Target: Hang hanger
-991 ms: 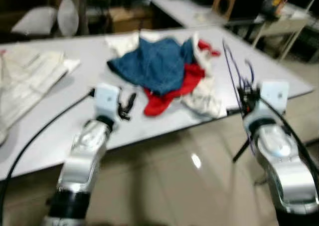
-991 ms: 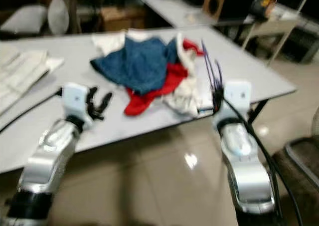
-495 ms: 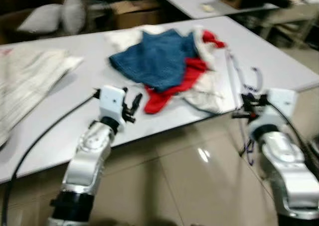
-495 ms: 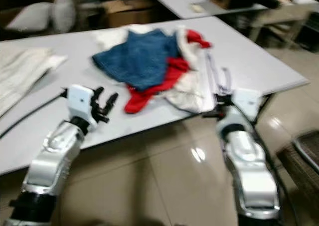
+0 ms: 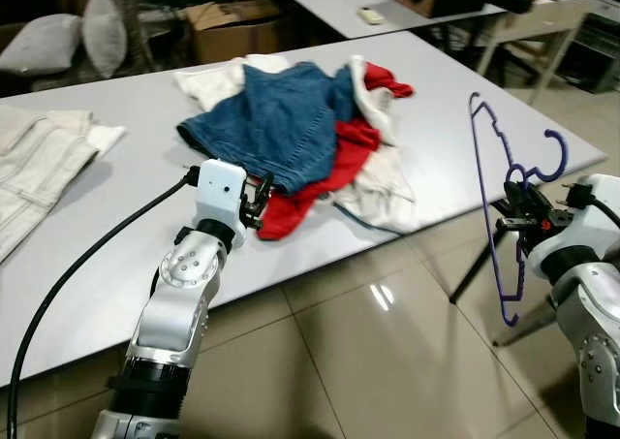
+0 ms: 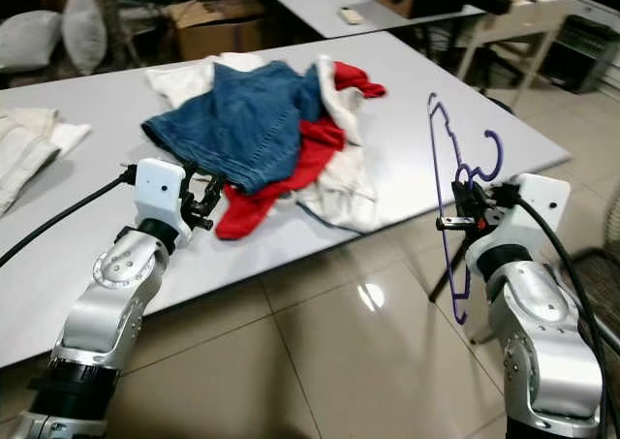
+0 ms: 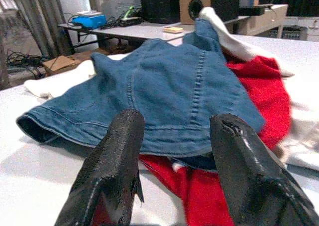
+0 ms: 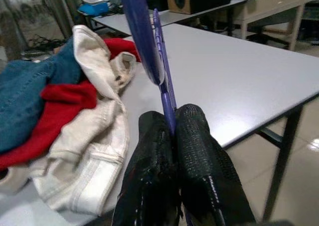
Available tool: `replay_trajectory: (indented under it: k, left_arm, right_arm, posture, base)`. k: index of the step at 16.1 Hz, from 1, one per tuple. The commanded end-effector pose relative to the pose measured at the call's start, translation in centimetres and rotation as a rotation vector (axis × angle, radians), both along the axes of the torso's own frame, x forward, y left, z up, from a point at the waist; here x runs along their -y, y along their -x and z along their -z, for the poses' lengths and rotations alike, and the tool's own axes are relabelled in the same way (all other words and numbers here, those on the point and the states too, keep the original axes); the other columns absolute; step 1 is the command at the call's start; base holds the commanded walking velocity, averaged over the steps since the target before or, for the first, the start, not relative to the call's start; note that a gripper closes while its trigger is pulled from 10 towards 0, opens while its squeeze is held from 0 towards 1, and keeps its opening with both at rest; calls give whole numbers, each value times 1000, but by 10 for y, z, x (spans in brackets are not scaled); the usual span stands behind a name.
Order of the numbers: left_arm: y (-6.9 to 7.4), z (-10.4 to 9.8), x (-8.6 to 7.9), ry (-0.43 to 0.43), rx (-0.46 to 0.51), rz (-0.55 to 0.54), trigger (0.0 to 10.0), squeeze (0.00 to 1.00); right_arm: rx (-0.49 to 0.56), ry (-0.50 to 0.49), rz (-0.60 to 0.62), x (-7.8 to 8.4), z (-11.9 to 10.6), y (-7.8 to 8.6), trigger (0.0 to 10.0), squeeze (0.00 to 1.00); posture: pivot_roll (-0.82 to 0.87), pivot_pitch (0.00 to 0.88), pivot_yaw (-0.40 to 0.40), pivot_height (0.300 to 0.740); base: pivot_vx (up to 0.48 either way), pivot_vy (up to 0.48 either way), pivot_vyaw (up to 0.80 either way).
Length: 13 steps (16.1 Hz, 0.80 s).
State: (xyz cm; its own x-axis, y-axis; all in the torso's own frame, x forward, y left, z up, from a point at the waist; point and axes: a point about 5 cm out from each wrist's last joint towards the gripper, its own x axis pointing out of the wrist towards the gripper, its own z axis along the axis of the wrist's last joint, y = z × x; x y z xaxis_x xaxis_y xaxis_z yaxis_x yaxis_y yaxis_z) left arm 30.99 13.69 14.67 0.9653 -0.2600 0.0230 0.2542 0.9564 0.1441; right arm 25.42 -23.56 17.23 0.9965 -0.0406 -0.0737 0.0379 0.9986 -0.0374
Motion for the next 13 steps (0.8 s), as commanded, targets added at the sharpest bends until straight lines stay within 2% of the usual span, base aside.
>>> replay_trajectory:
  k: [1,4,6,10,13]
  left_arm:
    - [-3,-5,4,-10,19,8,10000,0]
    - [-1,-1,7,-13,5,32,10000,0]
    - [-3,2,7,-13,-18,47,10000,0]
    - [-7,5,15,-31,-29,78,10000,0]
    - [-2,7,10,-26,-37,78,10000,0]
  right_arm:
    - [1,-10,3,1,1,2,10000,0]
    - [-13,-16,-22,-5,7,3,10000,0]
    - [-17,-16,-14,-7,8,8,10000,0]
    - [-24,-19,15,-1,13,15,10000,0]
    - [-11,-16,-15,-11,9,12,10000,0]
  posture:
    - [-82,0,-1,740]
    - [-74,0,-3,740]
    - [-105,0,24,740]
    - [-90,0,29,740]
    - [-100,0,30,740]
  base:
    - [356,0,0]
    - [356,0,0]
    - [356,0,0]
    - [356,0,0]
    - [356,0,0]
